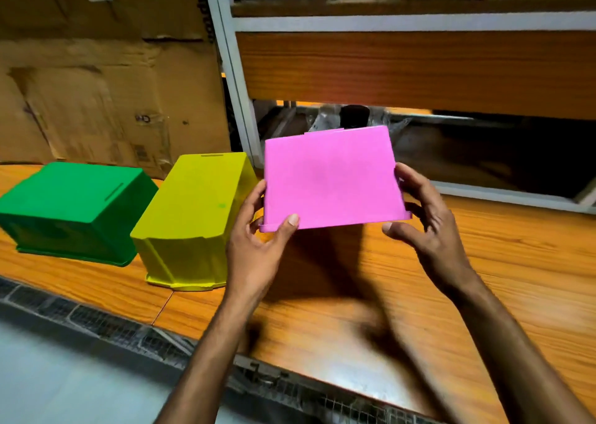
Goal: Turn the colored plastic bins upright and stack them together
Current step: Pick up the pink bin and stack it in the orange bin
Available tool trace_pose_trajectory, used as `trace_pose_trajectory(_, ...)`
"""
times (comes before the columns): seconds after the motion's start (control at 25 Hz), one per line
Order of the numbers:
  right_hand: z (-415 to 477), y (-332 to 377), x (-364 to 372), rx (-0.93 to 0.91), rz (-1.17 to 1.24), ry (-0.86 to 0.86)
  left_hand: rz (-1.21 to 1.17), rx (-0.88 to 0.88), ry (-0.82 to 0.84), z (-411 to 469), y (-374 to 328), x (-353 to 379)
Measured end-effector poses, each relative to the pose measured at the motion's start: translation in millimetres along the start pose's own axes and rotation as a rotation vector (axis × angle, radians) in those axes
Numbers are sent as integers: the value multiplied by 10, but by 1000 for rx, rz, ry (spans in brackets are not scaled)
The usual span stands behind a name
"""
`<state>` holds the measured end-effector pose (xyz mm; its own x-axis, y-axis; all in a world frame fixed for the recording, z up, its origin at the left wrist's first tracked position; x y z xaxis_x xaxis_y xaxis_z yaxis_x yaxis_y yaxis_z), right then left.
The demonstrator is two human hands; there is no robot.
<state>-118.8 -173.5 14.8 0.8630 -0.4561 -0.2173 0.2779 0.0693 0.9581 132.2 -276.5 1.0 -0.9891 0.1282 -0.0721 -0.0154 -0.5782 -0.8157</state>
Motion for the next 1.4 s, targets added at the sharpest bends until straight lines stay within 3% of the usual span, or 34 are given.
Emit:
trace_pose_trajectory(0.28,237,320,-228,-93,-38,-220,-59,144,76,520,-260,89)
trace_pose_trajectory(0.56,304,148,-388,-52,13,-381,-39,-30,23,517,468,57)
trace_pose_trajectory(0.8,403,-394,-195,128,-176,-139,33,-36,142,490,718,334)
trace_pose_trajectory(0.96,460,-190,-290,7,-164,-164,-31,-91,87,565,808,421)
trace_pose_trajectory(1.12,467,171,-435,-44,-14,-204,-154,-168,23,605,873,464)
trace_pose_trajectory(1.4,230,218,-449,117,238,-235,-341,-356,-61,428,951,583)
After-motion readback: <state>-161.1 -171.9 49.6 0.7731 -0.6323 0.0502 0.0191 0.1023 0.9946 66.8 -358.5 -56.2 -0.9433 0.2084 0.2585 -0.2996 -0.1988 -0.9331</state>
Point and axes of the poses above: each hand's wrist, its own z-axis towards the middle knuckle, its own x-axis out of the palm, y = z × x, the point moved 8 cm from there along z, towards the middle knuckle, and after that the axes turned 14 degrees about x, right-handed, at the moved point
